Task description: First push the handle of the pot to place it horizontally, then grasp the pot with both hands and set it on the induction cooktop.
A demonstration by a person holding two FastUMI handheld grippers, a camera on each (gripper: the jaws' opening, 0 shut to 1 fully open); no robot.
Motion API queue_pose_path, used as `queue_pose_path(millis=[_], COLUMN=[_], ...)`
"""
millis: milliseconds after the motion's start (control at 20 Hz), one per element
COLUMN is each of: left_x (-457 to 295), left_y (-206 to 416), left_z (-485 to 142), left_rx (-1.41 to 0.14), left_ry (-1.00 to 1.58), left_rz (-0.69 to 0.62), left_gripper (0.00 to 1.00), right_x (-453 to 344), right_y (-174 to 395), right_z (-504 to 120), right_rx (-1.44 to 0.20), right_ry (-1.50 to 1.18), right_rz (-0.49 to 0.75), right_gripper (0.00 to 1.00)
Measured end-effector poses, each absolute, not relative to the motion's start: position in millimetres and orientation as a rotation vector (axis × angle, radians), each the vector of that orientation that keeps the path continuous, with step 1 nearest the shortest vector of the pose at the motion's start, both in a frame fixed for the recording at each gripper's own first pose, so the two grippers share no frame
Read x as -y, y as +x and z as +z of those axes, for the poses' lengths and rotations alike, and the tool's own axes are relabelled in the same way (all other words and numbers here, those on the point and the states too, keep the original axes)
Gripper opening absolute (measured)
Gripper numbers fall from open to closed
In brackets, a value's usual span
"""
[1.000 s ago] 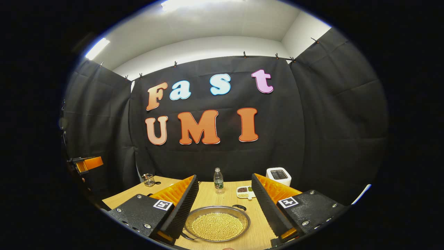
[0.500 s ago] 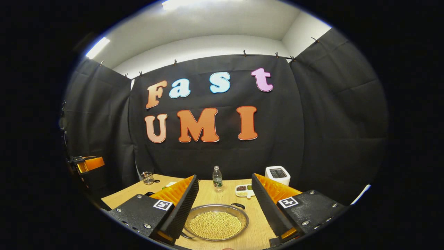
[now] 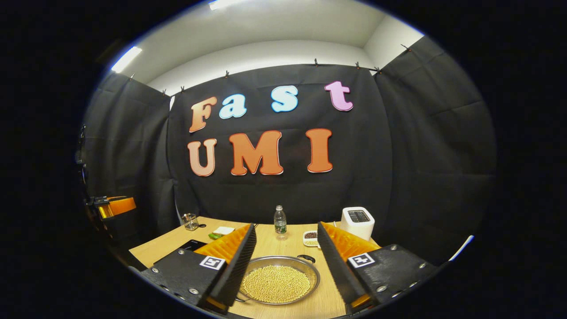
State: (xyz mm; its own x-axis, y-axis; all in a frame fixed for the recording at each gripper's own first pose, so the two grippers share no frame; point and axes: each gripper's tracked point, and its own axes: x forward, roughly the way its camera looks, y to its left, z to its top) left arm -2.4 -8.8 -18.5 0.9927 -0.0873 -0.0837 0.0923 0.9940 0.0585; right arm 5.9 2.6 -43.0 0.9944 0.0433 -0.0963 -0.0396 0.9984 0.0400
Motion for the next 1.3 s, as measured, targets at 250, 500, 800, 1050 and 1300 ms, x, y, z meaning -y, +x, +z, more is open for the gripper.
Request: queue_pose_path(millis=[250,500,800,1050,1300], left_x=[-8,-16,-22,-30,-30], left_y=[-1,0,0,-7,-9], left_z=[-24,-42,-65,-77,-89], left_rx=[-0.087,-0.099,-0.138,-0.151,-0.149], left_ry=[0.081,0.103,0.068,0.049,0.088], left_rz=[-0.035,-0.025,-0.049,-0.055,-0.068], left_gripper=[0.77,0.75,0.74,0.73,0.73], right_x=[-15,-34,-66,-78,-90], right_y=[8,13,-3,-24,-46], right_z=[-66,-113,-182,-226,-270], right_rx=[-0.141,-0.253,-0.417,-0.524,-0.634], right_ry=[0.027,0.111,0.097,0.047,0.044], right_rz=[0.077,0.142,0.235,0.277,0.309], right_gripper=[0.40,0.06,0.00,0.00,0.00])
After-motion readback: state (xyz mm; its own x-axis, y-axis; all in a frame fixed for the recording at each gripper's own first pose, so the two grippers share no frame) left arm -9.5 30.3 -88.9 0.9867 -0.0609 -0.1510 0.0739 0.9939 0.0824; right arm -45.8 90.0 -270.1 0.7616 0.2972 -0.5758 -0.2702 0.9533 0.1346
